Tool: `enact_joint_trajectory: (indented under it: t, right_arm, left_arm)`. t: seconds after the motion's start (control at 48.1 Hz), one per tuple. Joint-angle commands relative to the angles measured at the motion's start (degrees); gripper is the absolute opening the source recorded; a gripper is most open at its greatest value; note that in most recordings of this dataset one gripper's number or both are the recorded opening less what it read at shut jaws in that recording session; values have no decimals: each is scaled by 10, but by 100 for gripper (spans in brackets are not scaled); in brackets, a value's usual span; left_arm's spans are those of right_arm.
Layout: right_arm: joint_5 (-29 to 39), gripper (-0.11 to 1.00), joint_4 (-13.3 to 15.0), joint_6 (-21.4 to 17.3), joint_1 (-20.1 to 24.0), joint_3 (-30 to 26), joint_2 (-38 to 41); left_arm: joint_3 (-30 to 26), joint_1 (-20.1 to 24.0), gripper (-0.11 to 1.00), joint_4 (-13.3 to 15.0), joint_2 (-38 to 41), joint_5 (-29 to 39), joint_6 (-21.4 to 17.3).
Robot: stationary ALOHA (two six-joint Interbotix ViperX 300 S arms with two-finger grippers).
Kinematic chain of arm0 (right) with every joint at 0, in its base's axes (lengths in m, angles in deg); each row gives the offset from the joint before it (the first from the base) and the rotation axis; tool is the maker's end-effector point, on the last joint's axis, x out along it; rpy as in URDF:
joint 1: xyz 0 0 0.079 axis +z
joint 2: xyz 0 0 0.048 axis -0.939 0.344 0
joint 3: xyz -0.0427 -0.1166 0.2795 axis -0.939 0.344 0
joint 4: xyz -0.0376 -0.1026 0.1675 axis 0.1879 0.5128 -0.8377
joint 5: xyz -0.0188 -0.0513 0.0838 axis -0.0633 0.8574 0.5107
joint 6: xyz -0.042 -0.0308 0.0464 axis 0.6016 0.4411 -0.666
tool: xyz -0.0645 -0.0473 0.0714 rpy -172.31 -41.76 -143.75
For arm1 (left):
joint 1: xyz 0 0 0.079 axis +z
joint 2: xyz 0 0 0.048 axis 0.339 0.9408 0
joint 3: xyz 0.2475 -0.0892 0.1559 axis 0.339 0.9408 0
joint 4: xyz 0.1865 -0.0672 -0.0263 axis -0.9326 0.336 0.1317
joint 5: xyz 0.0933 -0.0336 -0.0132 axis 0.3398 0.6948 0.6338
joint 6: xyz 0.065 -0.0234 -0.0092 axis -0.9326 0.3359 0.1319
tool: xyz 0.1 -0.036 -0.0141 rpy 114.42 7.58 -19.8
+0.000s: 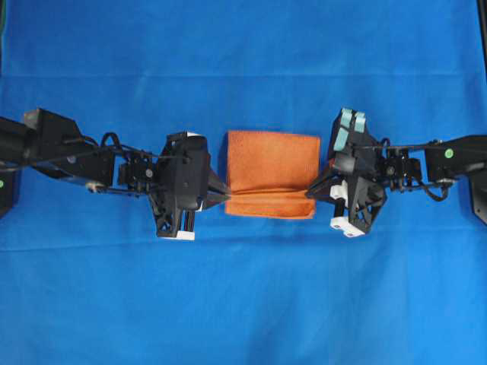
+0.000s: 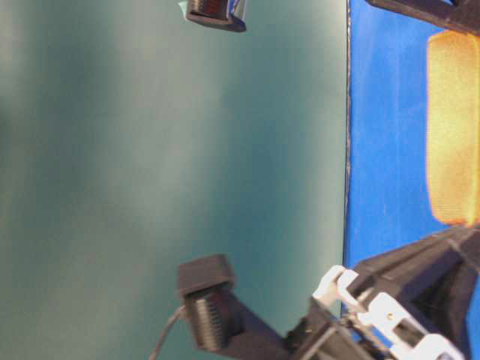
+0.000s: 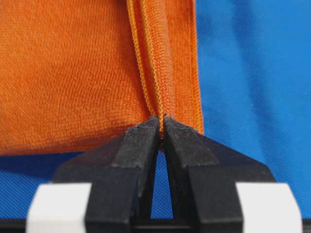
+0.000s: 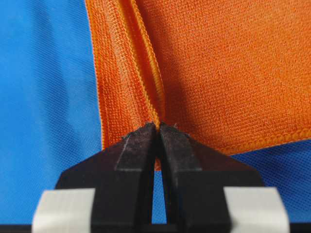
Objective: Fold the orange towel.
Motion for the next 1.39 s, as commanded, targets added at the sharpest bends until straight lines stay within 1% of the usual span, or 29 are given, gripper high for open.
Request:
enact_joint_trajectory:
  t: [0.0,0.062,0.208,0.27,0.312,0.374,0.416,0.437,0.499,0.541,0.582,0.624,0.645,0.769,0.873,0.957,1.185,1.372]
  right_arm:
    - [-3,3,-2,0,3,-7,0]
    - [-3,3,-2,0,3,-7,2]
    - [-4,3,-3,0,4,-8,2]
    - [-4,3,-3,0,3,-8,2]
    - [-4,3,-2,0,4,-9,2]
    - [-2,3,-3,0,3,-11,2]
    - [0,5,-3,0,4,-16,1]
    - [2,8,-2,0,4,-17,0]
    - [12,29,-2,1,4,-22,-6]
    - [21,41,-2,2,4,-24,-13]
    - [31,53,-1,3,4,-26,-22]
    - [42,60,-1,5,4,-29,-33]
    - [48,61,0,7,4,-31,-40]
    - [93,55,6,12,6,-36,-98]
    - [123,55,15,13,5,-35,-149]
    - [140,55,27,13,5,-32,-193]
    - [153,55,73,13,3,-3,-315]
    - [174,55,105,13,-5,21,-413]
  left_arm:
    - [-4,4,4,1,5,-18,4]
    - [-5,4,4,1,15,-33,11]
    - [-4,4,4,1,17,-42,18]
    - [-4,2,7,1,17,-42,18]
    - [-4,2,13,1,17,-42,17]
    - [-5,2,25,1,13,-39,17]
    - [-5,2,37,1,9,-37,16]
    - [-4,2,42,1,5,-36,15]
    - [-4,2,59,1,-11,-29,10]
    - [-2,1,67,1,-21,-21,9]
    - [-2,2,72,1,-33,-11,9]
    - [-1,1,72,1,-47,3,9]
    - [0,1,72,0,-54,11,8]
    - [2,0,68,1,-105,63,6]
    - [7,0,68,0,-147,100,5]
    - [17,0,68,1,-190,122,6]
    - [68,0,68,0,-304,126,6]
    - [124,9,68,0,-412,122,6]
